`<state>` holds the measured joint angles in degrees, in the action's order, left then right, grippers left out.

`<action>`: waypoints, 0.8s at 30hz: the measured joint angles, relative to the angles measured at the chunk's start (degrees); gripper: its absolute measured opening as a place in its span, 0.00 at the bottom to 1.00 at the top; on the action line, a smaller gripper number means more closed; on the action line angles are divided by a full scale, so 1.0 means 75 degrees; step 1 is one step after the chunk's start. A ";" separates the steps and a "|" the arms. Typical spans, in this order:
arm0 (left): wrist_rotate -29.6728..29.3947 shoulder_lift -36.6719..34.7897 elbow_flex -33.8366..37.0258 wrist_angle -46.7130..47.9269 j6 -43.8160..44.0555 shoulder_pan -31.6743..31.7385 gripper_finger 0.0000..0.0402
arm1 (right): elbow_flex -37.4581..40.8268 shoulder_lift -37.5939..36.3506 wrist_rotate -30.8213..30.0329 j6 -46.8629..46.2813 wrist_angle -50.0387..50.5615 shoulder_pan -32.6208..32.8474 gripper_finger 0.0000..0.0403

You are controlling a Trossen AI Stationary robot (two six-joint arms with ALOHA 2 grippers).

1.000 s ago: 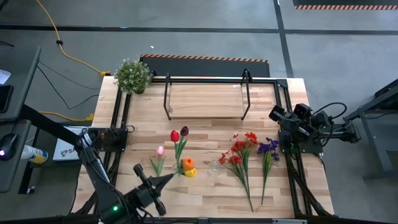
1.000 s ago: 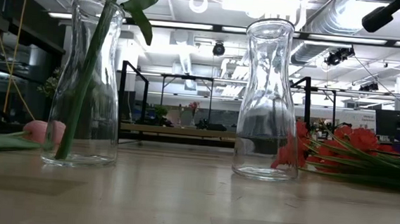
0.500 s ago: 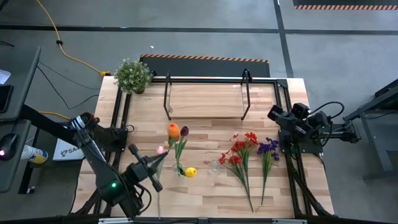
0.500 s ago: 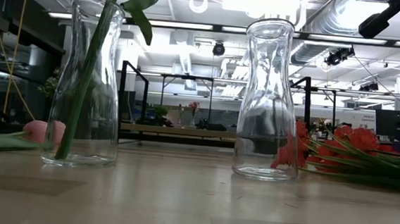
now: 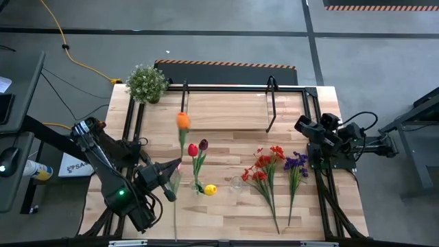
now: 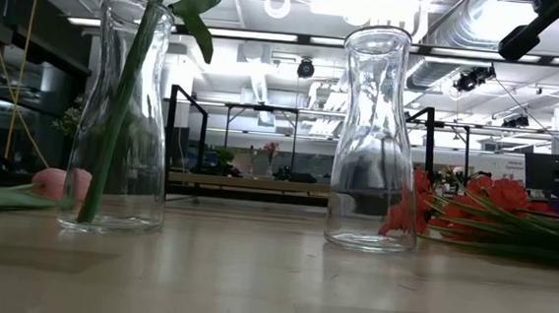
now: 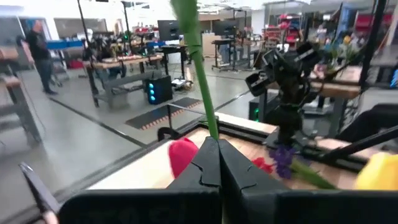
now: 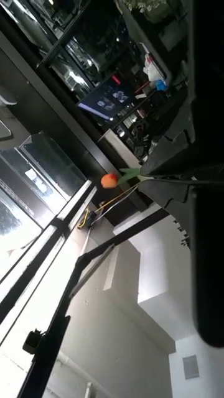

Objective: Pick and place flowers into a vace then onto a shelf
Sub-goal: Put the orange flower into the left transparent vase

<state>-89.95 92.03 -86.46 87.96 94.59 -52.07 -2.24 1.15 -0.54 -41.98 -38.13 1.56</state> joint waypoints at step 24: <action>-0.0002 0.0525 -0.0012 -0.0990 0.0229 -0.0003 0.05 | 0.0000 0.0000 0.0216 -0.0028 0.0029 0.0000 0.03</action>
<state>-89.97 95.97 -86.54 80.53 96.30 -52.10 -2.24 1.15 1.08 -42.19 -37.91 1.56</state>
